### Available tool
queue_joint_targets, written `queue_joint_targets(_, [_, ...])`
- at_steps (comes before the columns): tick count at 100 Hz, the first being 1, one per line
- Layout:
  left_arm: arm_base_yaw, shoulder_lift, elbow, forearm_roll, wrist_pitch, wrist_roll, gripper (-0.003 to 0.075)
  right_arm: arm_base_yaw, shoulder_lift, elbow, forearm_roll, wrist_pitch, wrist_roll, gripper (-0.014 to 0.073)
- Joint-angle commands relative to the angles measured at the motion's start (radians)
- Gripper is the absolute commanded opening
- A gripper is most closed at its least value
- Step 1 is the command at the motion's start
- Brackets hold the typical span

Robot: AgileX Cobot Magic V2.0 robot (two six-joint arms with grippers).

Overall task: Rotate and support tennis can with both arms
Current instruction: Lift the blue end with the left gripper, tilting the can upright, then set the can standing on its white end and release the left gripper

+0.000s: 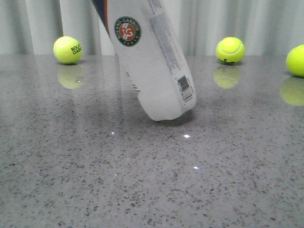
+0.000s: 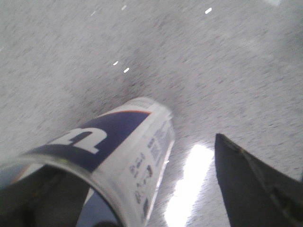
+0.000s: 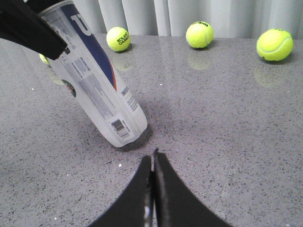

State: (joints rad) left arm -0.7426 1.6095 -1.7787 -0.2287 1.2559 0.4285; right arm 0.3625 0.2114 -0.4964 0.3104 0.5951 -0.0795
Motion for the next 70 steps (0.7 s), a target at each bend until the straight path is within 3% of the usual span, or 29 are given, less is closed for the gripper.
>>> queue_joint_targets(1, [-0.026,-0.036,-0.037,-0.065,0.008,-0.011,0.0517,-0.004,0.010,-0.025,0.011,-0.070,-0.009,-0.0069])
queue_joint_targets(70, [-0.098,0.013,-0.037,-0.163,-0.148,-0.009,0.0517,-0.004,0.010,-0.025,0.011,-0.070,-0.009,-0.0069])
